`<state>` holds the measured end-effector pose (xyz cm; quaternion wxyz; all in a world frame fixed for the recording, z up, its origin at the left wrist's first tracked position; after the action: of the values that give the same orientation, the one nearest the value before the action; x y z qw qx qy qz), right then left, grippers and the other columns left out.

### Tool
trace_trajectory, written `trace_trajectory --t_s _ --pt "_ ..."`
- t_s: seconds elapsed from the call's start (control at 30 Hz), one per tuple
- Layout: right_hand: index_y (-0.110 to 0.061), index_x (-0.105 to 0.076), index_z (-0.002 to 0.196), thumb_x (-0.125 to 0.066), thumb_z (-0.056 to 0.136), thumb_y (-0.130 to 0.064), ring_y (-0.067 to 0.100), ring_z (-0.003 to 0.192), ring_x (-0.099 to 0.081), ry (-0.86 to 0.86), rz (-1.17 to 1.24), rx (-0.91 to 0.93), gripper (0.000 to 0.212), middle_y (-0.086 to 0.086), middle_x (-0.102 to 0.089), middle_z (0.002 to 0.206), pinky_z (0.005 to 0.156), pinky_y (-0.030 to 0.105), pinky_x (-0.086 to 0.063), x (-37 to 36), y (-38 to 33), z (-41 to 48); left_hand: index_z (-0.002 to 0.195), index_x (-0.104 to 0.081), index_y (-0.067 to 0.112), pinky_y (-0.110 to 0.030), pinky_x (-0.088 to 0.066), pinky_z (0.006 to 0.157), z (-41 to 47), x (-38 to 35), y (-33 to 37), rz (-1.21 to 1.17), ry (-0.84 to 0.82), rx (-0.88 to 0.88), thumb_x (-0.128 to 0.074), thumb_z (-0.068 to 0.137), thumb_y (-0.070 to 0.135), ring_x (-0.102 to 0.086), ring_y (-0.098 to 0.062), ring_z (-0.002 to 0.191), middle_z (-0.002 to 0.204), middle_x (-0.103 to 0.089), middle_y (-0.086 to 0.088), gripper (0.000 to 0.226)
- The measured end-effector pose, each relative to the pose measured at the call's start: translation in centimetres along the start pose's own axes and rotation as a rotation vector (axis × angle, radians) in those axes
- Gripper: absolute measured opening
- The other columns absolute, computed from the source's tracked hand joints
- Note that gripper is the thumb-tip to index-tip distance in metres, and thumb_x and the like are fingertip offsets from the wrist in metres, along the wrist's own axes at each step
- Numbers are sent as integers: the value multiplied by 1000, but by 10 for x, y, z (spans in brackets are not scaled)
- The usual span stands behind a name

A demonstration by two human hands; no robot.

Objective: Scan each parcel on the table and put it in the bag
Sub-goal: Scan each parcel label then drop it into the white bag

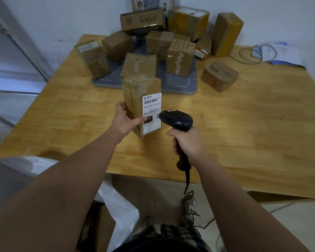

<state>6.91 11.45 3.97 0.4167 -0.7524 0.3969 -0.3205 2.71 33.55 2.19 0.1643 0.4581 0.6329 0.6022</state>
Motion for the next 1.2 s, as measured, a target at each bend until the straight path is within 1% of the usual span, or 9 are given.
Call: trace_trajectory --t_s 0.1,0.2,0.3,0.47,0.7,0.8,0.93,1.03,1.2 --pt "-4 -62 73 -67 82 -14 20 44 -47 -32 -78 -75 15 8 -52 53 47 27 -40 6 -18 1 143 -21 14 -27 -41 92 0 -1 0 9 -19 22 -79 78 16 -41 -11 113 123 -39 6 87" --pt "-8 -60 72 -68 82 -15 18 43 -48 -39 -142 -69 15 7 -53 53 46 27 -41 17 -43 4 144 -21 15 -35 -45 98 0 -3 -2 17 -53 46 -81 76 19 -45 -16 117 129 -41 2 91" --pt "-10 -60 75 -70 81 -18 17 45 -51 -65 -196 -74 14 4 -55 52 49 27 -44 25 -60 2 145 -20 13 -29 -42 90 -2 -6 -1 18 -69 54 -80 77 19 -44 -15 114 124 -40 4 91" --pt "-8 -65 85 -69 80 -16 18 49 -53 -89 -235 -95 10 6 -57 57 51 27 -47 20 -61 -5 145 -21 10 -25 -39 87 -6 -8 -1 12 -60 70 -78 79 17 -41 -11 108 119 -40 5 87" --pt "-8 -64 83 -68 80 -16 17 48 -52 -69 -192 -94 9 5 -55 57 51 26 -46 17 -57 -4 144 -21 11 -25 -39 86 -6 -6 -2 10 -62 75 -78 79 17 -41 -11 108 128 -43 2 87" --pt "-8 -63 83 -68 80 -16 17 48 -51 -77 -186 -90 9 5 -54 56 50 26 -46 18 -58 -3 145 -20 11 -27 -40 88 -6 -4 -2 5 -57 77 -79 79 17 -40 -11 110 135 -43 -2 88" --pt "-8 -63 83 -67 81 -15 16 46 -51 -81 -184 -93 8 4 -54 53 49 26 -45 15 -52 -2 145 -20 11 -28 -40 90 -6 -2 -2 13 -58 75 -79 79 17 -40 -11 111 139 -42 -4 88" --pt "-10 -64 80 -67 80 -13 17 44 -51 -67 -176 -73 4 4 -53 51 48 27 -44 13 -44 -3 145 -20 11 -27 -40 89 -6 -1 -2 11 -56 76 -79 79 17 -40 -10 110 136 -42 -2 88" --pt "-4 -66 78 -67 80 -11 19 45 -51 -45 -151 -7 8 8 -53 54 48 28 -44 12 -37 -5 144 -21 11 -26 -40 87 -11 1 -3 -15 -49 81 -79 79 16 -42 -12 110 120 -40 5 87"
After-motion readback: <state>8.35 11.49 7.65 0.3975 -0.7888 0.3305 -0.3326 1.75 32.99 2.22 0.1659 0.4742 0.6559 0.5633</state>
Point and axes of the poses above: each hand's wrist, its own z-axis towards the middle knuckle, its own x-axis out of the back of the hand, y = z × x, the point moved 8 cm from there along z, towards the middle knuckle
